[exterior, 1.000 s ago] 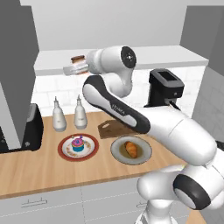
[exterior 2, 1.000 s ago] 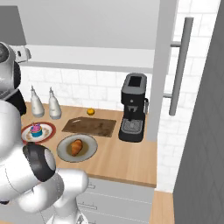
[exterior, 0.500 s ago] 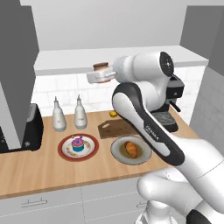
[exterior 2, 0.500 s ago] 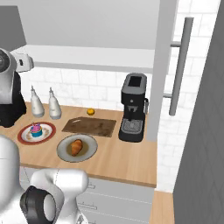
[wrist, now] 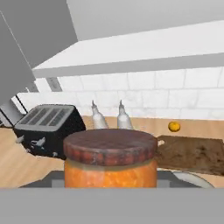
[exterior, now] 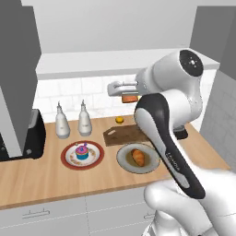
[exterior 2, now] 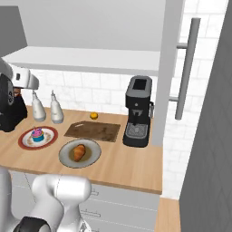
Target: From the different types of pastries on the counter, select a croissant and place it on the cutting board. Then retrieve a jar of jam from the cabinet and place it alongside the croissant on the cutting board.
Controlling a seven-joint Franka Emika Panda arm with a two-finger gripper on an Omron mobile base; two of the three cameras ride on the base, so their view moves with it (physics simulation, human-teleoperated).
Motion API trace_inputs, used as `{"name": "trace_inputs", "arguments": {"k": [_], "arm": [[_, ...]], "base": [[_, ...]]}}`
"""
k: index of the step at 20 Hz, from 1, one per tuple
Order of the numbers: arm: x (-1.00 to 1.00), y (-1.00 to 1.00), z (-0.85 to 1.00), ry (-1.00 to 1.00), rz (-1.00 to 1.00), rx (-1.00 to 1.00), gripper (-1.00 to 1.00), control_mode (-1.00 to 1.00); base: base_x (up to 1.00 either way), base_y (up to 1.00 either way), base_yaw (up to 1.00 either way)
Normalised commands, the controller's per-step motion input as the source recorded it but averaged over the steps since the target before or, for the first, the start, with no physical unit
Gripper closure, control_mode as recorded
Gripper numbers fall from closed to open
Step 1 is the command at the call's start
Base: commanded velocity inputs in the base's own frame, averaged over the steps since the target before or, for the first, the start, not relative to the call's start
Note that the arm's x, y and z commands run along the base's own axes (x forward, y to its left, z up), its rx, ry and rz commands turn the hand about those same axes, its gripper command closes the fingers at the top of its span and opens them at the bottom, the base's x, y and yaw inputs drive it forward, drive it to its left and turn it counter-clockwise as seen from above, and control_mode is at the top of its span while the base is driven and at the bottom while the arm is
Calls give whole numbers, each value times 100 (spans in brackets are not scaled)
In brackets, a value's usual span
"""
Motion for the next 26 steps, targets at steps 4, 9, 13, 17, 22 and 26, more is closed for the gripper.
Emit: {"name": "trace_inputs", "arguments": {"k": [4,9,13,17,22,26], "arm": [[-29,-3,-69,26,-52,0,100,-100],[4,-37,-41,23,-50,0,100,-100],[25,-60,-27,30,-45,0,100,-100],[21,-32,-66,18,-43,0,100,-100],[1,-14,-90,-7,-45,-2,100,-100],[34,-19,-37,-10,-31,0,100,-100]], "base": [[0,0,0],[0,0,0],[0,0,0],[0,0,0],[0,0,0],[0,0,0]]}}
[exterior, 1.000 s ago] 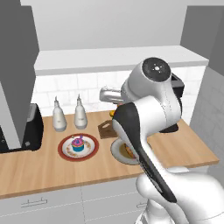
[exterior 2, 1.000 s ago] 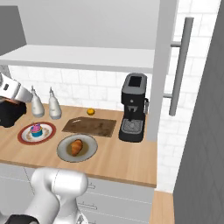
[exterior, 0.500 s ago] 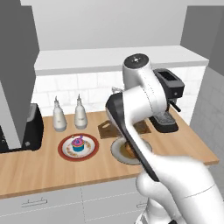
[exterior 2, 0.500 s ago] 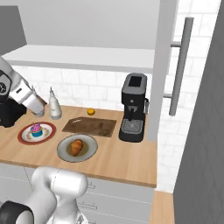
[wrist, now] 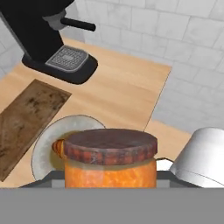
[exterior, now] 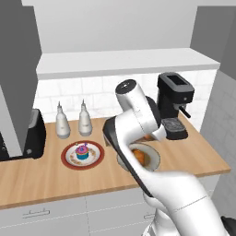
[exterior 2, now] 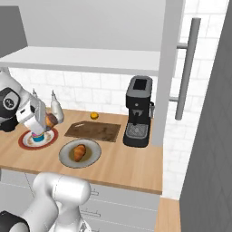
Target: From the different types of pastries on the counter, select a croissant and place it on the cutting board. Then retrieve a jar of jam from the cabinet and place it alongside the croissant on the cutting board.
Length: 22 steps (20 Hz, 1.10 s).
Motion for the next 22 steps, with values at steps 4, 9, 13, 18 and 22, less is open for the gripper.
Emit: {"name": "trace_inputs", "arguments": {"k": [4,9,13,18,22], "arm": [[55,-20,0,0,-21,2,100,-100],[77,-2,0,0,-31,0,100,-100],[44,-19,-28,0,-27,0,100,-100],[-1,-20,-83,3,-20,-1,100,-100],[3,-7,-40,-11,-14,0,100,-100]], "base": [[0,0,0],[0,0,0],[0,0,0],[0,0,0],[0,0,0]]}}
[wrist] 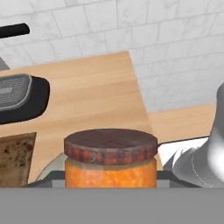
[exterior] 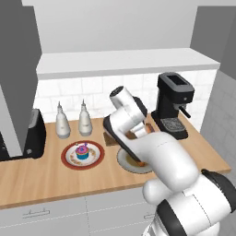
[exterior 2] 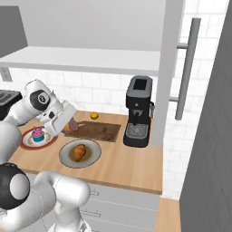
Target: From the different types of pastries on the counter, select a croissant and place it on the cutting board. Then retrieve a jar of jam from the cabinet and place it alongside the croissant on the cutting board.
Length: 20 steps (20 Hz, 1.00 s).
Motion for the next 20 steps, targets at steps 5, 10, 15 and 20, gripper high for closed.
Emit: {"name": "trace_inputs", "arguments": {"k": [5,10,15,20], "arm": [[35,-1,0,-18,0,0,100,-100],[42,0,-13,4,1,0,100,-100],[46,0,5,12,0,0,100,-100],[50,-1,1,7,0,-5,100,-100]], "base": [[0,0,0],[0,0,0],[0,0,0],[0,0,0]]}}
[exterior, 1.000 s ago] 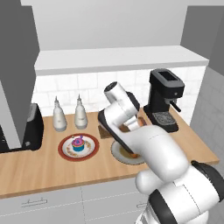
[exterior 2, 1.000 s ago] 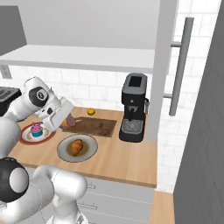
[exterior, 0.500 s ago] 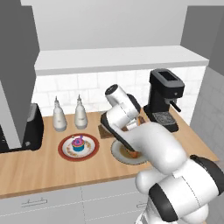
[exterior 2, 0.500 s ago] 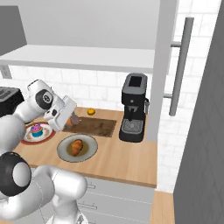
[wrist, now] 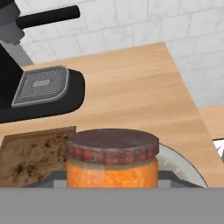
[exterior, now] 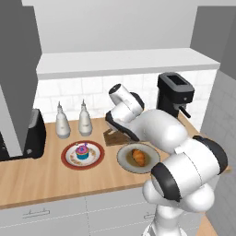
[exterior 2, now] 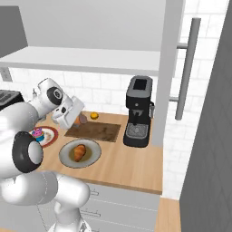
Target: From the different types of pastries on the counter, select a croissant and place it on the cutting board. Then retrieve a jar of jam from the cabinet and place it alongside the croissant on the cutting board.
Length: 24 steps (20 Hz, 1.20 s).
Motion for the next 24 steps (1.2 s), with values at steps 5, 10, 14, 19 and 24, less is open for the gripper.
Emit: {"name": "trace_inputs", "arguments": {"k": [5,10,14,19,24], "arm": [[34,-13,-14,0,8,-14,100,-100],[29,-13,-12,6,10,-16,100,-100],[10,-4,0,1,6,-14,100,-100],[22,2,-5,0,-2,-9,100,-100],[19,0,-42,-1,-2,-19,100,-100]], "base": [[0,0,0],[0,0,0],[0,0,0],[0,0,0],[0,0,0]]}}
